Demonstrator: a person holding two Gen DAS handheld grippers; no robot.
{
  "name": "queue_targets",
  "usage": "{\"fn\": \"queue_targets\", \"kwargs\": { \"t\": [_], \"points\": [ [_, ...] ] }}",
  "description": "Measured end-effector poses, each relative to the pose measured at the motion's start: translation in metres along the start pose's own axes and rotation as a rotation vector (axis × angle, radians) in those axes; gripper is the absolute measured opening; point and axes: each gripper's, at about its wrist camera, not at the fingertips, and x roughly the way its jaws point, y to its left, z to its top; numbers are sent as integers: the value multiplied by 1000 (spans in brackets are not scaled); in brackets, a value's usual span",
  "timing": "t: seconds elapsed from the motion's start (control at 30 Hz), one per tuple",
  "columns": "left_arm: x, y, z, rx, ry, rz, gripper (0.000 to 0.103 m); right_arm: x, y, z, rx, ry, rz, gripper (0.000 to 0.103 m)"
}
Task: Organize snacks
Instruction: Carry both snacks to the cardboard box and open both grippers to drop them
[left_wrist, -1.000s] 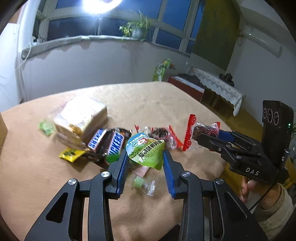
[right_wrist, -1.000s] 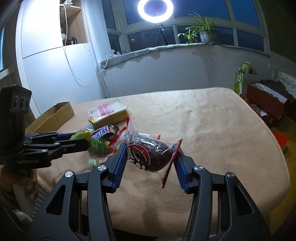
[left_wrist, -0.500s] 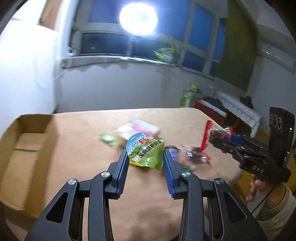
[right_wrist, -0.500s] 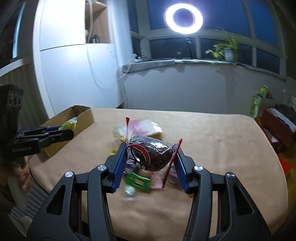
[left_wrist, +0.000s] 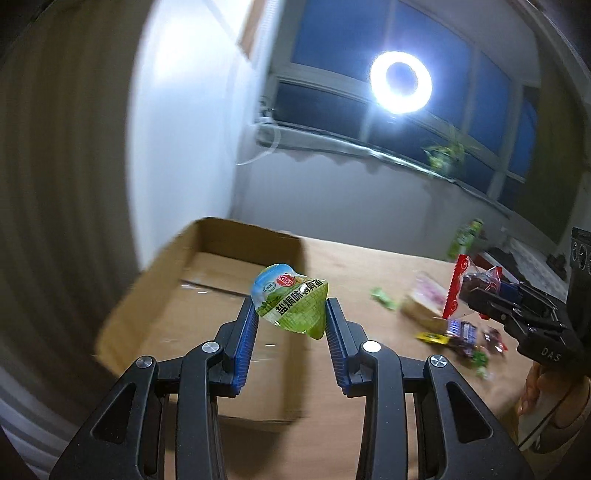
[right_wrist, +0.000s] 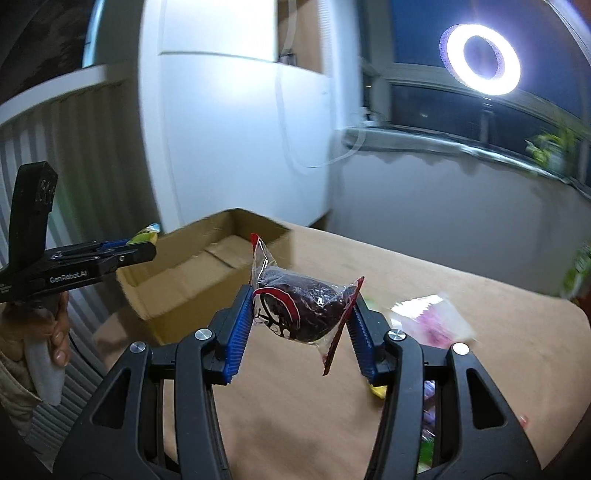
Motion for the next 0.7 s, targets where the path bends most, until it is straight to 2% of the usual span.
{"fn": "queue_targets", "kwargs": {
  "t": [0.17,0.33,0.37,0.4,0.43,0.47,0.53,0.7],
  "points": [
    [7,32,-2,-33,27,40,35,46,42,21,-69,12,90,52],
    [20,51,-8,-64,58,46,36,95,69,36,-97,36,158,52],
    [21,52,-9,-68,61,50,42,104,73,38,-101,43,167,53],
    [22,54,-10,-73,60,61,42,111,76,39,-103,53,177,54],
    [21,58,-11,-78,59,70,45,124,81,40,-110,84,190,62],
    [23,58,-11,-82,60,80,54,128,83,38,-113,89,188,67],
    [20,62,-13,-90,51,102,66,130,83,37,-110,81,183,68],
    [13,73,-16,-112,47,125,67,117,76,30,-115,73,128,73]
  ]
}}
